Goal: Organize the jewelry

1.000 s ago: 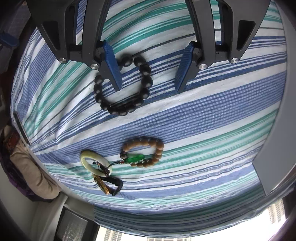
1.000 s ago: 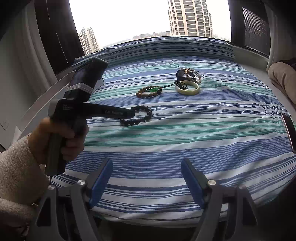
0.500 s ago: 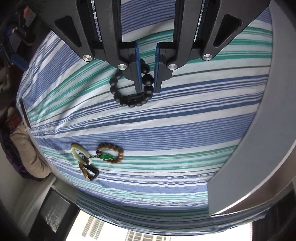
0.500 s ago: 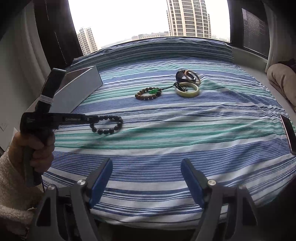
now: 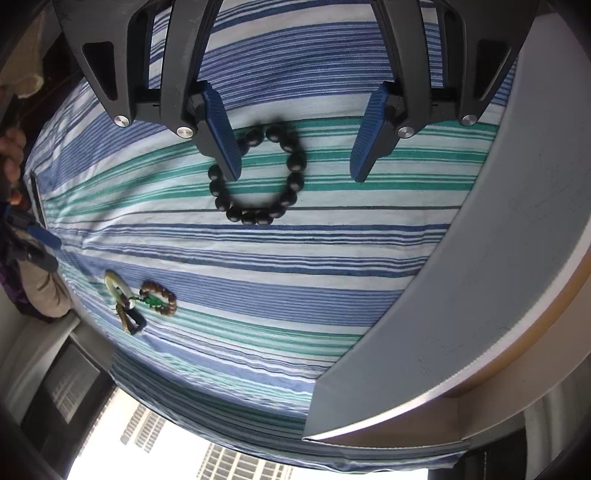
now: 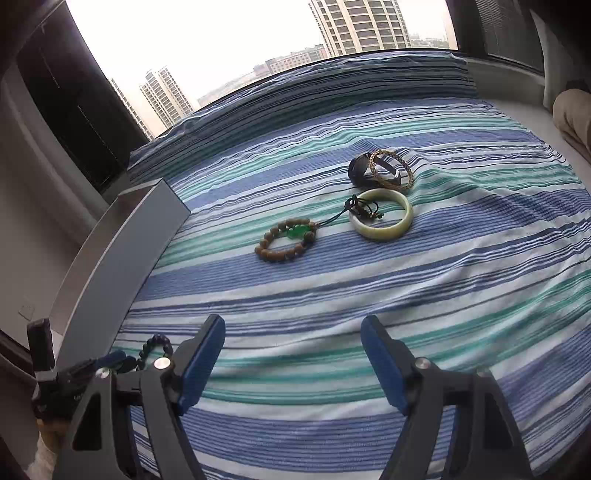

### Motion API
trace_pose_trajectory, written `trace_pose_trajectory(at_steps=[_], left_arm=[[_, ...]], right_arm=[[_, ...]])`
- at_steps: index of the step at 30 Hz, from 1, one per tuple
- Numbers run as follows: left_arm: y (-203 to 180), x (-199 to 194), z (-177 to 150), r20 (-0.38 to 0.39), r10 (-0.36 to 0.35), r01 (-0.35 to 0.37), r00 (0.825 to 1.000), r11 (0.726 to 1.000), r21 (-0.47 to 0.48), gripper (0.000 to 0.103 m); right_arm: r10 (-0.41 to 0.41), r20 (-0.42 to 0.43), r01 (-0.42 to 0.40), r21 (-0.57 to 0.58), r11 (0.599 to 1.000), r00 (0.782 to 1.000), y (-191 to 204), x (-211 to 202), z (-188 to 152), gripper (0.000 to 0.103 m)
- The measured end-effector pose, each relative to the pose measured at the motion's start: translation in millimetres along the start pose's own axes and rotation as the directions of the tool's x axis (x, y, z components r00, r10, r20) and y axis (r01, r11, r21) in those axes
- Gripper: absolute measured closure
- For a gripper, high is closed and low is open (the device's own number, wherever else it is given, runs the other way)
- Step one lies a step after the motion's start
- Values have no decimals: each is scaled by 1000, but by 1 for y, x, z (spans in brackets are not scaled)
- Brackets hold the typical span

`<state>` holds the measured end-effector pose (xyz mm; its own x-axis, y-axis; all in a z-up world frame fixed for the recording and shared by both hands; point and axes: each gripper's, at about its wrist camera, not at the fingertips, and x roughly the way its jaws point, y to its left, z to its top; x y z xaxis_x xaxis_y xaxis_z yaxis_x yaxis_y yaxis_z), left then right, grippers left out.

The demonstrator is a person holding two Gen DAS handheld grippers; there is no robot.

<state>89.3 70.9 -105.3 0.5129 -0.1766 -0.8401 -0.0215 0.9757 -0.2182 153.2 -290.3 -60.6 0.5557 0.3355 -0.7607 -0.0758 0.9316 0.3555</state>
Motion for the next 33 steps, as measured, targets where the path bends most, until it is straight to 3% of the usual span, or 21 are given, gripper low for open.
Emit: trace_pose_trajectory(at_steps=[4,6,8,9,15,17,19,22,27,33], left_arm=[[2,-13,-8,18,4,-4,1000,1000,-4,39],[4,-18,-13,21,8,-8,1000,1000,-9,39],[6,-19,-18,18,14,-14,1000,1000,-16,39],[8,-20,-21,14,15,-15,1000,1000,-20,39],[11,-21,-32,-9,22,-22,1000,1000,-23,39],[13,-21,-35,-14,21,-22,1000,999,-27,39],[15,-21,-36,-18,23,-24,1000,999,-37,39],[19,-20,-37,-21,23,-24,1000,998,-50,39],[22,-24,-39,-16,24,-25,1000,998,-54,39],[28,-30,-40,-13,33,-34,999,997,-67,39]], right_arm=[[4,-20,2,253,968,1000,-51,37,58,26],[-13,-62,31,300,953,998,-64,60,80,35],[-28,-116,62,295,953,993,-66,84,94,56],[-51,-129,86,284,955,990,-64,94,100,59],[-129,-203,165,171,971,971,-46,137,113,60],[-151,-219,185,147,972,964,-45,144,113,90],[-166,-218,195,116,974,962,-40,143,112,92],[-146,-180,166,99,981,973,-31,130,116,93],[-39,-122,44,36,998,992,1,89,117,93],[71,-127,-79,-60,995,989,44,49,98,93]])
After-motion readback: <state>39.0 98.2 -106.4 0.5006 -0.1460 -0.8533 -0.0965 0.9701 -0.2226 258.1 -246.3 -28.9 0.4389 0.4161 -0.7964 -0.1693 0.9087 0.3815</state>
